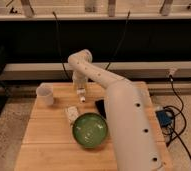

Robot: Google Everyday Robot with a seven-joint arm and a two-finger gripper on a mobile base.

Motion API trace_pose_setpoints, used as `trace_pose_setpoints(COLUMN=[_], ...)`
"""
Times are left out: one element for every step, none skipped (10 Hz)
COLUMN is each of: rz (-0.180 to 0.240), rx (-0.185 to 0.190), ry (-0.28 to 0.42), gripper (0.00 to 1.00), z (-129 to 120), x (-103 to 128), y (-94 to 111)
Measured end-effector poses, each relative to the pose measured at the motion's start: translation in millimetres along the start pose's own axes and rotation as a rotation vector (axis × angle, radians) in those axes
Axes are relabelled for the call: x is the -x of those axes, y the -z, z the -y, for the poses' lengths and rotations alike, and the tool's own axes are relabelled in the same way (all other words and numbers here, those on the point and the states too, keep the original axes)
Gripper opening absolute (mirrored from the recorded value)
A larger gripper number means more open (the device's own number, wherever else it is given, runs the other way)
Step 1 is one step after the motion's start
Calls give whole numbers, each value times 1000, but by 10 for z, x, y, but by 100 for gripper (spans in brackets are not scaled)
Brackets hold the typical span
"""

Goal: Place the bottle in the ceramic bowl

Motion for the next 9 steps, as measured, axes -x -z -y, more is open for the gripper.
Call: trace_pose_setpoints(rz=[12,22,31,37,33,28,20,7,0], rx=[2,-2,-1,-2,-11,-21,-26,-33,-36], ry=[-27,-58,-78,-94,-109,-125,-138,-154,-161], gripper=[2,2,2,2,2,2,2,2,2], z=[-21,-24,-65,-106,-113,-132,-166,-235,-276], x=[35,106,227,376,545,720,867,1084,1232], y=[48,130,200,254,326,393,460,568,641])
